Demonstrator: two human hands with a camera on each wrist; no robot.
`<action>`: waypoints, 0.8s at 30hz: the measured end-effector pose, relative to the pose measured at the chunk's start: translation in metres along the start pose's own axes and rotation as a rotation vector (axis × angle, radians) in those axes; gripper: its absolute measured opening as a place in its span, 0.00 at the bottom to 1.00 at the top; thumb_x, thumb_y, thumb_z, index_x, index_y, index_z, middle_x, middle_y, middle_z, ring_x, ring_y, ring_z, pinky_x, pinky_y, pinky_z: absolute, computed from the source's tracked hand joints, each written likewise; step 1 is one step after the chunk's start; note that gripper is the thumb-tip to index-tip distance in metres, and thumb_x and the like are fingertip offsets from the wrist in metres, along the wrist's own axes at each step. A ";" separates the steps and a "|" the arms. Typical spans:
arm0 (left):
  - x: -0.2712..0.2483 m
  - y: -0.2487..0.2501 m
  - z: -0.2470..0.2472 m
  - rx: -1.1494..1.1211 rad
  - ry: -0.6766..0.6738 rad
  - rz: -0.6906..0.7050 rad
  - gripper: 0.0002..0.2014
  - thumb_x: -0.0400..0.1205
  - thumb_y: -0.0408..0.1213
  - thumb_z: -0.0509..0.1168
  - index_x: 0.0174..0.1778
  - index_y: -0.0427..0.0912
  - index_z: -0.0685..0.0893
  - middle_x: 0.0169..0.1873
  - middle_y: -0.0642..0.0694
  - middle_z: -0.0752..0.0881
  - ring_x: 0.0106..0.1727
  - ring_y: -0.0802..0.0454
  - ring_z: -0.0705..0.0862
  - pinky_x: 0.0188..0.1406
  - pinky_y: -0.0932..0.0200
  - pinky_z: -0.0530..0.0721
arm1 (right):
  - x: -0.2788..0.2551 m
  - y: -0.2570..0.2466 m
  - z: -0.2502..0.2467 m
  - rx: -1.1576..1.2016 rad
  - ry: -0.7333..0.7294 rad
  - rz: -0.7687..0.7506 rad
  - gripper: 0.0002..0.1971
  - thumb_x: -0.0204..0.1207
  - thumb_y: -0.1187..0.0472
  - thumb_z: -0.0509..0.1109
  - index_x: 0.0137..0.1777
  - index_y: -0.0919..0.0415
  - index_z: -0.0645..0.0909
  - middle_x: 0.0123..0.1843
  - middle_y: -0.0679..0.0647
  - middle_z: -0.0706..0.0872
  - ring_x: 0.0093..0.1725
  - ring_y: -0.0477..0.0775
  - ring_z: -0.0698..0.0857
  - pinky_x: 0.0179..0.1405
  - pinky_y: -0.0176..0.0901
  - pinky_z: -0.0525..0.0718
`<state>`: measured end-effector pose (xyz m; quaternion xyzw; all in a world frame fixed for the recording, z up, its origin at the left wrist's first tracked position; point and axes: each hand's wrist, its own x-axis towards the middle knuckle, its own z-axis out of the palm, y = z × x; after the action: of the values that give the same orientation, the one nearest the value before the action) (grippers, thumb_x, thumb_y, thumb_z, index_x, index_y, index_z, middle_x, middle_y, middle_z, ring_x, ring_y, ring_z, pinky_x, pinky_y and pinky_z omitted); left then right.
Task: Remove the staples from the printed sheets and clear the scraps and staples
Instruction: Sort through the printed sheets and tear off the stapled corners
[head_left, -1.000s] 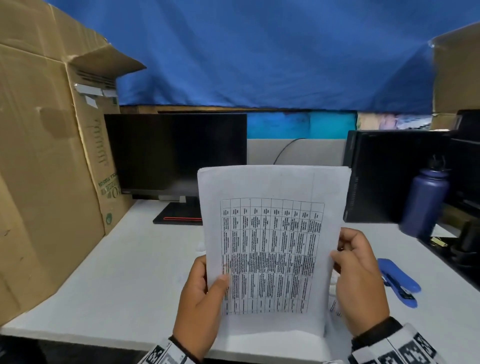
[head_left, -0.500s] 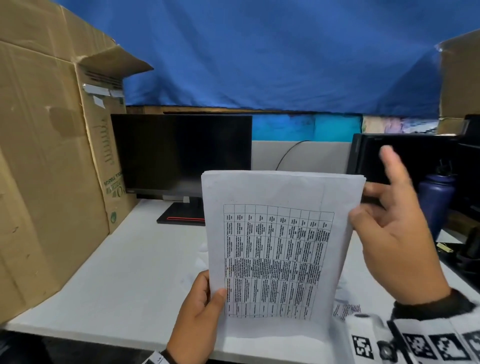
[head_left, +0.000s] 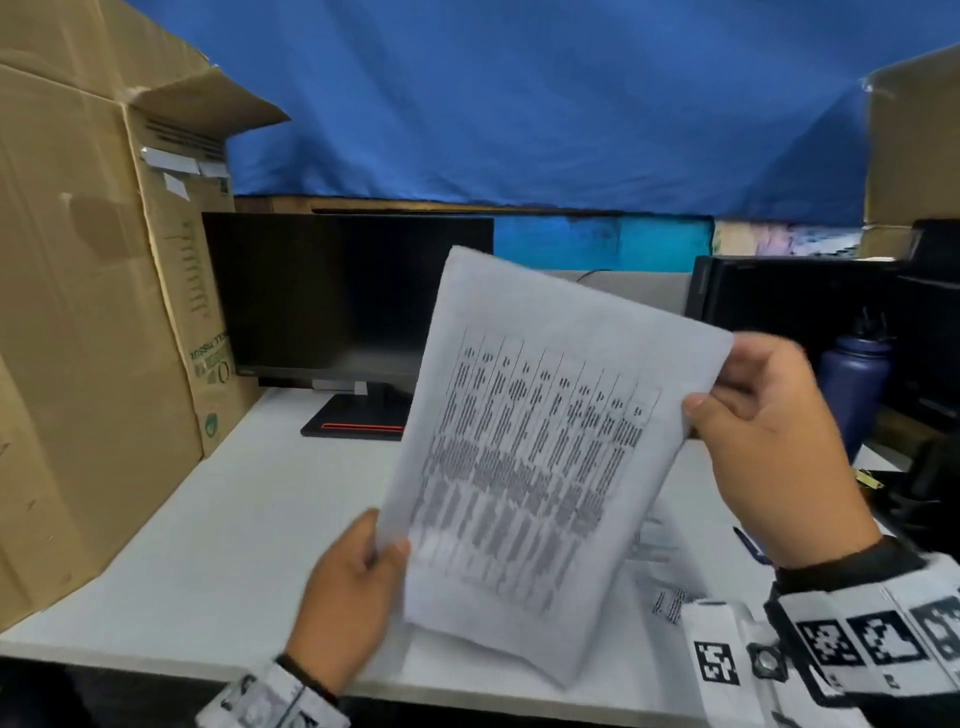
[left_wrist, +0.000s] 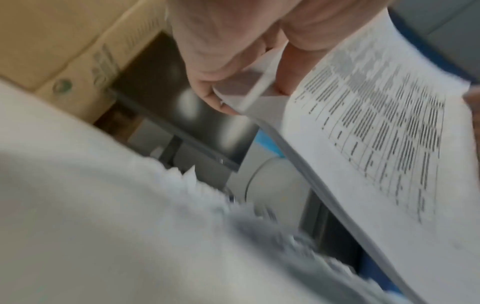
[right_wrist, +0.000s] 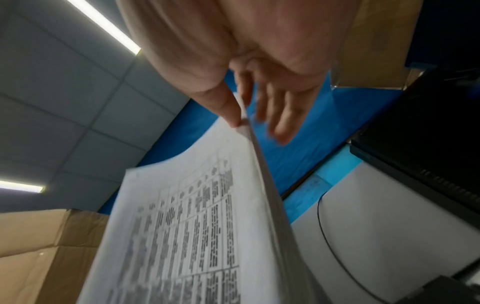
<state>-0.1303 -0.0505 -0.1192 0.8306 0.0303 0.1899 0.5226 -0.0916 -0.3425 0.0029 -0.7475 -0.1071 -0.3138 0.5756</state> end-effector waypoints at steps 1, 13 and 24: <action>0.006 0.010 -0.012 0.035 0.021 0.038 0.10 0.86 0.34 0.62 0.53 0.55 0.84 0.43 0.53 0.92 0.43 0.57 0.90 0.48 0.48 0.89 | 0.001 -0.001 0.000 -0.090 0.074 -0.035 0.32 0.73 0.69 0.73 0.74 0.48 0.68 0.73 0.54 0.76 0.69 0.51 0.80 0.68 0.64 0.81; 0.030 0.146 -0.090 1.279 0.123 0.708 0.07 0.76 0.31 0.65 0.46 0.48 0.81 0.34 0.46 0.80 0.35 0.38 0.80 0.32 0.49 0.75 | -0.047 -0.045 0.058 -1.110 -0.206 -0.683 0.21 0.70 0.66 0.63 0.64 0.57 0.78 0.61 0.60 0.85 0.71 0.68 0.79 0.72 0.79 0.62; 0.028 0.127 -0.084 0.434 0.551 0.679 0.50 0.79 0.58 0.66 0.86 0.34 0.48 0.74 0.62 0.60 0.76 0.57 0.63 0.83 0.59 0.55 | -0.032 -0.010 0.022 -0.268 -0.079 -0.150 0.02 0.81 0.60 0.68 0.46 0.55 0.81 0.35 0.54 0.85 0.34 0.47 0.83 0.29 0.34 0.80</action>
<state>-0.1528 -0.0286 0.0326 0.8021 -0.0663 0.5519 0.2184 -0.1143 -0.3124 -0.0116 -0.8193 -0.1422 -0.3377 0.4409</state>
